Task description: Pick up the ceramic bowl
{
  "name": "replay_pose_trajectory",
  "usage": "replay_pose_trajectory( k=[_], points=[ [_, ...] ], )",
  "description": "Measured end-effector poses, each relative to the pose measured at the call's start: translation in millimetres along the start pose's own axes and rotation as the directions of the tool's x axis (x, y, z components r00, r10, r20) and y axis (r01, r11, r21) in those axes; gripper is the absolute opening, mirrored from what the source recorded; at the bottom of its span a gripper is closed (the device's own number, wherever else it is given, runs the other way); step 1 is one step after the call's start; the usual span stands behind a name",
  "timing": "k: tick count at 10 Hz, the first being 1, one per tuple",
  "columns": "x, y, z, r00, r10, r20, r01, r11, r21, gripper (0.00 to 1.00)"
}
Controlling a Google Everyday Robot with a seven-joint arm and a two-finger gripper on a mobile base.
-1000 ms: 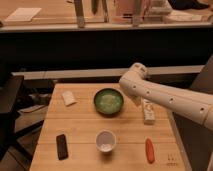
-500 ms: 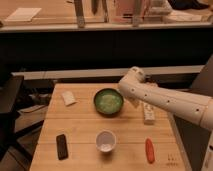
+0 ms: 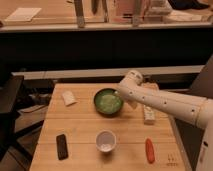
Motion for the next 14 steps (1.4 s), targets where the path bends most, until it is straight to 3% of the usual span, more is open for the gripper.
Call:
replay_pose_trajectory(
  k=[14],
  points=[
    [0.9, 7.3, 39.7, 0.996, -0.070, 0.055, 0.071, 0.997, -0.006, 0.80]
  ],
)
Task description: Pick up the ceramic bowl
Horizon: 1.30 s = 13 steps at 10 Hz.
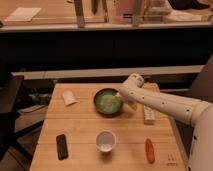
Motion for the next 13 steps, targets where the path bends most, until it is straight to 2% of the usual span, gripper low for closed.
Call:
replay_pose_trajectory(
  k=[13],
  points=[
    [0.2, 0.5, 26.3, 0.998, -0.043, 0.054, 0.044, 0.999, -0.009, 0.80]
  ],
)
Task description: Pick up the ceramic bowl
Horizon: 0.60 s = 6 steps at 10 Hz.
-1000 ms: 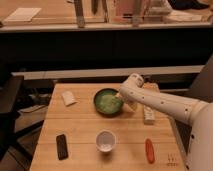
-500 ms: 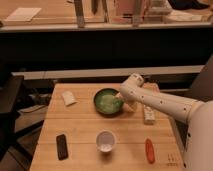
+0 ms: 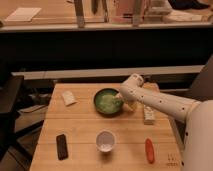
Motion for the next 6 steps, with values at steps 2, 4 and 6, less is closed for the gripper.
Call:
replay_pose_trajectory(
  k=[2, 4, 6],
  points=[
    [-0.2, -0.4, 2.3, 1.000, -0.005, 0.005, 0.005, 1.000, 0.001, 0.80],
    [-0.7, -0.7, 4.7, 1.000, -0.011, 0.009, 0.011, 1.000, 0.002, 0.80],
    [-1.2, -0.6, 7.1, 1.000, -0.018, 0.012, 0.018, 1.000, 0.003, 0.80]
  ],
)
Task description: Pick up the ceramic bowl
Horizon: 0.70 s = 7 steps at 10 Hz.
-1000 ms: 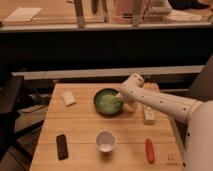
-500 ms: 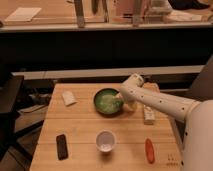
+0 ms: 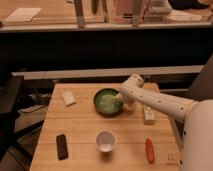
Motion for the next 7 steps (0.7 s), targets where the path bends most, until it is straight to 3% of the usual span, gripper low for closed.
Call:
replay_pose_trajectory(
  k=[7],
  points=[
    [-3.5, -0.9, 7.4, 1.000, -0.024, 0.009, 0.024, 1.000, 0.003, 0.80]
  ],
)
